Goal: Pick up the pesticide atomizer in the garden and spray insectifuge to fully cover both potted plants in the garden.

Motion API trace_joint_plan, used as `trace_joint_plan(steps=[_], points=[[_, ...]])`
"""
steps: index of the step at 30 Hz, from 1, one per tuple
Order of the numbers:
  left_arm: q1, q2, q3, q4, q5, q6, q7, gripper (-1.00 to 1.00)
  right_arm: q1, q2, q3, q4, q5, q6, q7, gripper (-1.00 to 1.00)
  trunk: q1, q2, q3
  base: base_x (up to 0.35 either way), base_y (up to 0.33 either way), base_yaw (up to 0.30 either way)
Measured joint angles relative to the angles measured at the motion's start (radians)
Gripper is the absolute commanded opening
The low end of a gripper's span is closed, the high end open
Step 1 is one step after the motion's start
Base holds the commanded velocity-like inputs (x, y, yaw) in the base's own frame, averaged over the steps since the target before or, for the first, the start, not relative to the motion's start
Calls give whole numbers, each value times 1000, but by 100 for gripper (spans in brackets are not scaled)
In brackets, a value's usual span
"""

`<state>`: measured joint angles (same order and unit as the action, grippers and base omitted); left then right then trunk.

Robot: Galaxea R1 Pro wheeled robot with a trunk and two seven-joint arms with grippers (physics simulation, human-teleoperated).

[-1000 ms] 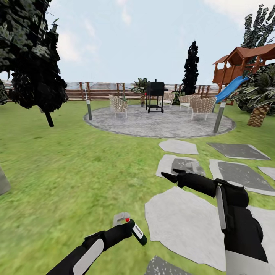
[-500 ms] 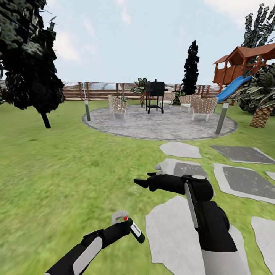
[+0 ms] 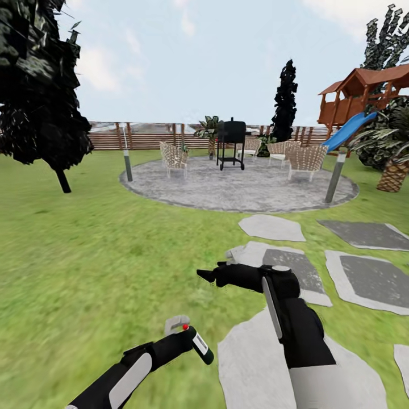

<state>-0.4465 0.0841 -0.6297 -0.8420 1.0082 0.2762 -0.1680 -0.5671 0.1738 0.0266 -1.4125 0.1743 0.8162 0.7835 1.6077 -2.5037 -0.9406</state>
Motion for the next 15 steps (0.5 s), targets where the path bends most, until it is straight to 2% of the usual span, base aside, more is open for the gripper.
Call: trace_joint_plan(steps=[1,2,3,5,6,9,10,13,15], points=[[0,0,0,1,0,0,0,-100,-3,0,0,14,-18,-12,-37,100,0,0,0,341,0,0],[0,0,0,1,0,0,-1,-100,-5,0,-1,29,-68,-46,-74,100,0,0,0,341,0,0],[0,-1,0,2,-1,0,-1,-100,-5,0,-1,38,-89,-66,-82,100,0,0,0,340,0,0],[-1,-1,0,2,-1,0,-1,-100,-6,0,1,99,-161,-168,-98,100,0,0,0,340,0,0],[0,-1,0,2,-1,0,0,-100,-7,0,3,128,-183,-211,-110,100,0,0,0,341,0,0],[-1,-1,0,2,-1,-1,0,-100,-7,0,56,165,-210,-265,-156,100,0,0,0,341,0,0],[-1,-1,0,2,-1,-1,0,-100,-7,0,94,171,-215,-273,-170,100,0,0,0,341,0,0],[-1,-1,0,2,-1,-1,1,-100,-8,0,180,168,-224,-281,-188,100,0,0,0,340,0,0],[-1,-1,0,2,-1,-1,1,-100,-7,0,208,148,-226,-266,-190,100,0,0,0,340,0,0]])
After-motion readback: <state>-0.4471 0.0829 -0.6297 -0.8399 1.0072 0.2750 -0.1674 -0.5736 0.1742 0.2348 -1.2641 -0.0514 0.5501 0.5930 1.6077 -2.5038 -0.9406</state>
